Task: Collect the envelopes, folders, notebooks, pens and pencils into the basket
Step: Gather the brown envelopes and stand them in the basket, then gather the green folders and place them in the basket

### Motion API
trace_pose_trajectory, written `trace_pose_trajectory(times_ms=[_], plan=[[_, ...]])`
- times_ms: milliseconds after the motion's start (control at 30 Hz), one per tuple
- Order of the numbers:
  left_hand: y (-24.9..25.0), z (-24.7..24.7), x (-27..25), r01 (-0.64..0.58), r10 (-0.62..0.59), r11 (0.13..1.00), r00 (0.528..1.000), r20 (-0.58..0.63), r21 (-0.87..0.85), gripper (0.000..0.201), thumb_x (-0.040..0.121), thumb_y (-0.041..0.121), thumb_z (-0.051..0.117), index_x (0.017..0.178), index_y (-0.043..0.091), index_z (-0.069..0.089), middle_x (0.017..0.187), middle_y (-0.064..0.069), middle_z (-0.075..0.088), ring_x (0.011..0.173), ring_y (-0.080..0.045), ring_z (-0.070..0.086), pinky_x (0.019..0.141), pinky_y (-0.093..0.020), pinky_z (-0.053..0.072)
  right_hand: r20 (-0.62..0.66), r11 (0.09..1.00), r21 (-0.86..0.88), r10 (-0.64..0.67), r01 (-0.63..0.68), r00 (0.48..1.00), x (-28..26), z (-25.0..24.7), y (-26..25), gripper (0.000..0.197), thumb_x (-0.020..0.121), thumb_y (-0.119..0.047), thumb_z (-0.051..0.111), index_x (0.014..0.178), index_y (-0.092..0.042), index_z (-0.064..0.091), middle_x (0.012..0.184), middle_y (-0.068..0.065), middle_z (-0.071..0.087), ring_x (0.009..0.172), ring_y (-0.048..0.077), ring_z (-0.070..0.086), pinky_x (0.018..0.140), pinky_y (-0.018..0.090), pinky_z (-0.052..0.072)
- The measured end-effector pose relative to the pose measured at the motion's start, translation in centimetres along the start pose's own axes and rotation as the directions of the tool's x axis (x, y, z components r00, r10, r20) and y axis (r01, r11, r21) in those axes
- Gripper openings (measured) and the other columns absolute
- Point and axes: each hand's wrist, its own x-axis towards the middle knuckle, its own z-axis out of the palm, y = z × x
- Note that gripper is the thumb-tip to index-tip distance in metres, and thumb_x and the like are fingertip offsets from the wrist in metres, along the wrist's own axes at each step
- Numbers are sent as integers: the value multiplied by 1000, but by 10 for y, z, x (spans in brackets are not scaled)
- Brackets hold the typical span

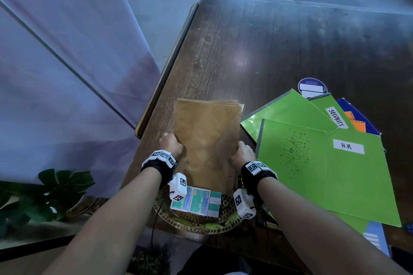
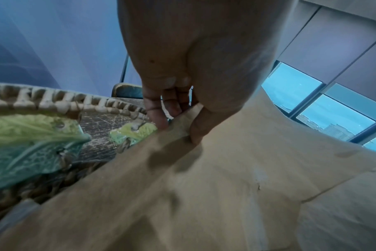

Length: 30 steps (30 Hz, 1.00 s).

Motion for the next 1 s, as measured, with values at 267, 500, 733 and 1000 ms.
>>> trace_pose_trajectory(times_ms=[267, 500, 733, 1000], plan=[[11, 4, -9, -43, 42, 999, 990, -132, -4, 74, 77, 11, 67, 143, 8, 33, 140, -19, 37, 129, -38, 37, 106, -42, 34, -18, 995, 99, 9, -7, 1000, 0, -9, 5, 28, 84, -15, 59, 109, -11, 47, 111, 12, 57, 98, 29, 56, 78, 35, 47], [72, 18, -25, -426, 390, 898, 885, -254, -106, 29, 87, 21, 63, 114, 20, 54, 113, -3, 54, 102, -23, 56, 91, -44, 51, -80, 960, 282, 15, 8, 997, 2, -35, 34, 33, 93, -25, 62, 122, -13, 52, 120, 8, 57, 104, 23, 60, 92, 37, 52], [158, 65, -50, -558, 569, 782, 821, -45, -278, 15, 94, 28, 61, 106, 17, 60, 99, 2, 63, 90, -15, 61, 85, -37, 55, -108, 968, 248, 77, -48, 991, 8, -87, 108, 32, 98, -28, 55, 126, -14, 50, 106, 4, 61, 65, 10, 55, 55, 22, 45], [220, 121, -66, -490, 535, 835, 829, 161, -252, 39, 94, 43, 62, 122, 16, 57, 112, -1, 62, 98, -13, 61, 85, -29, 55, -113, 969, 121, 229, -216, 967, 25, -146, 197, 34, 96, -28, 55, 125, -10, 52, 123, 10, 52, 101, 22, 55, 83, 34, 51]])
